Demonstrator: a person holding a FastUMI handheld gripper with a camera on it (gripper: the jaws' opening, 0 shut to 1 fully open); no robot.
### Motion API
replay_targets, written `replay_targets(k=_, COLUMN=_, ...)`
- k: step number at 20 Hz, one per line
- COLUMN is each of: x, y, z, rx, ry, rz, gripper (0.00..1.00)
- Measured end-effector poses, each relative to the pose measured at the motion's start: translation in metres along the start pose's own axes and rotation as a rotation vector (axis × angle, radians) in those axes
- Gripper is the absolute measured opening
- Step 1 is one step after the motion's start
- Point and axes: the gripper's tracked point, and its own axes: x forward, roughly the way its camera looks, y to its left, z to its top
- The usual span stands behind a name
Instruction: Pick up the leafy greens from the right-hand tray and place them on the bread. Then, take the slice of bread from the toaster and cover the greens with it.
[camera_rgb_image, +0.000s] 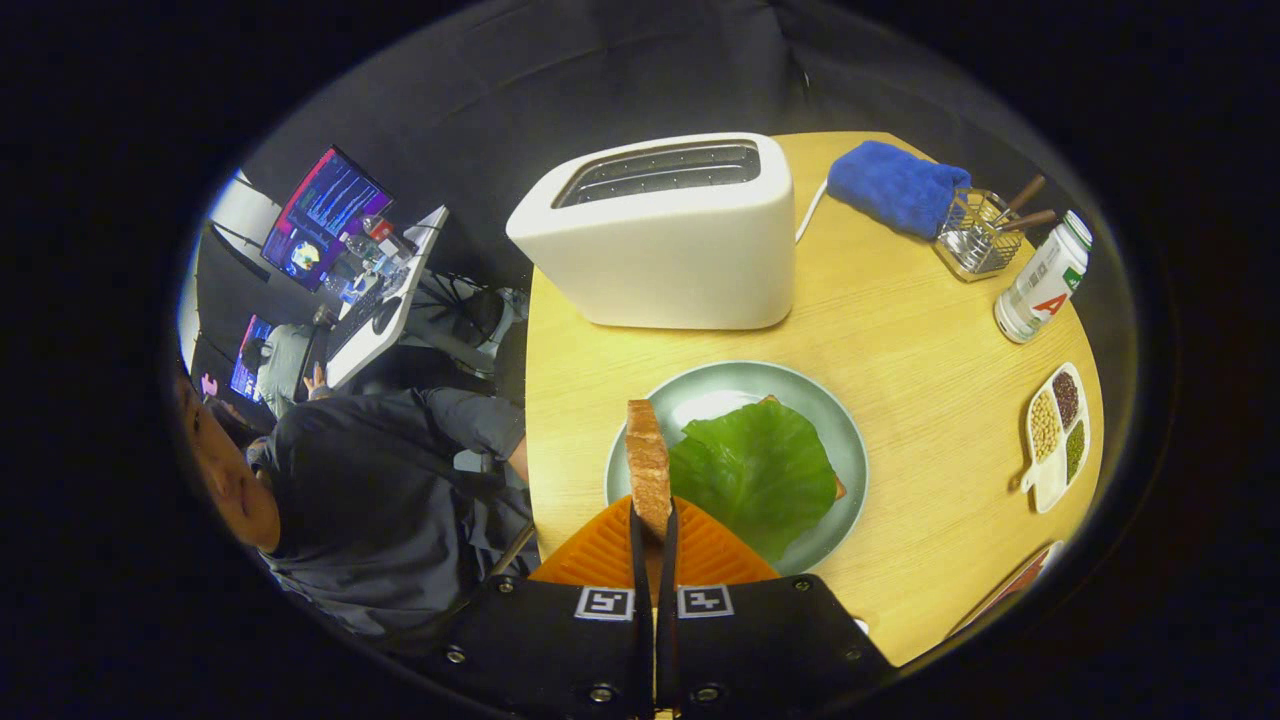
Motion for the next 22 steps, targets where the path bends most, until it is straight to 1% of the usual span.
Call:
replay_targets(k=2, x=0.004, y=-0.010, z=-0.004, rx=0.027, ry=0.005, rz=0.003, gripper=0.02)
replay_targets(k=4, x=0.011, y=-0.027, z=-0.009, rx=0.007, ry=0.019, rz=-0.033, gripper=0.02)
replay_targets(k=6, x=0.011, y=-0.037, z=-0.004, rx=-0.010, ry=0.009, rz=-0.055, gripper=0.10)
replay_targets(k=7, x=0.011, y=-0.044, z=-0.003, rx=-0.015, ry=0.003, rz=-0.085, gripper=0.10)
replay_targets(k=8, x=0.011, y=-0.056, z=-0.001, rx=-0.030, ry=0.005, rz=-0.139, gripper=0.17)
replay_targets(k=9, x=0.012, y=-0.066, z=-0.002, rx=-0.036, ry=0.015, rz=-0.167, gripper=0.24)
replay_targets(k=10, x=0.012, y=-0.068, z=0.000, rx=-0.037, ry=0.008, rz=-0.176, gripper=0.25)
replay_targets(k=11, x=0.013, y=-0.067, z=0.001, rx=-0.032, ry=0.004, rz=-0.167, gripper=0.27)
replay_targets(k=15, x=0.012, y=-0.064, z=0.003, rx=-0.052, ry=-0.010, rz=-0.171, gripper=0.27)
replay_targets(k=18, x=0.011, y=-0.063, z=0.004, rx=-0.064, ry=-0.019, rz=-0.191, gripper=0.27)
replay_targets(k=20, x=0.009, y=-0.068, z=0.002, rx=-0.080, ry=-0.033, rz=-0.238, gripper=0.27)
replay_targets(k=22, x=0.002, y=-0.070, z=0.002, rx=-0.084, ry=-0.090, rz=-0.296, gripper=0.27)
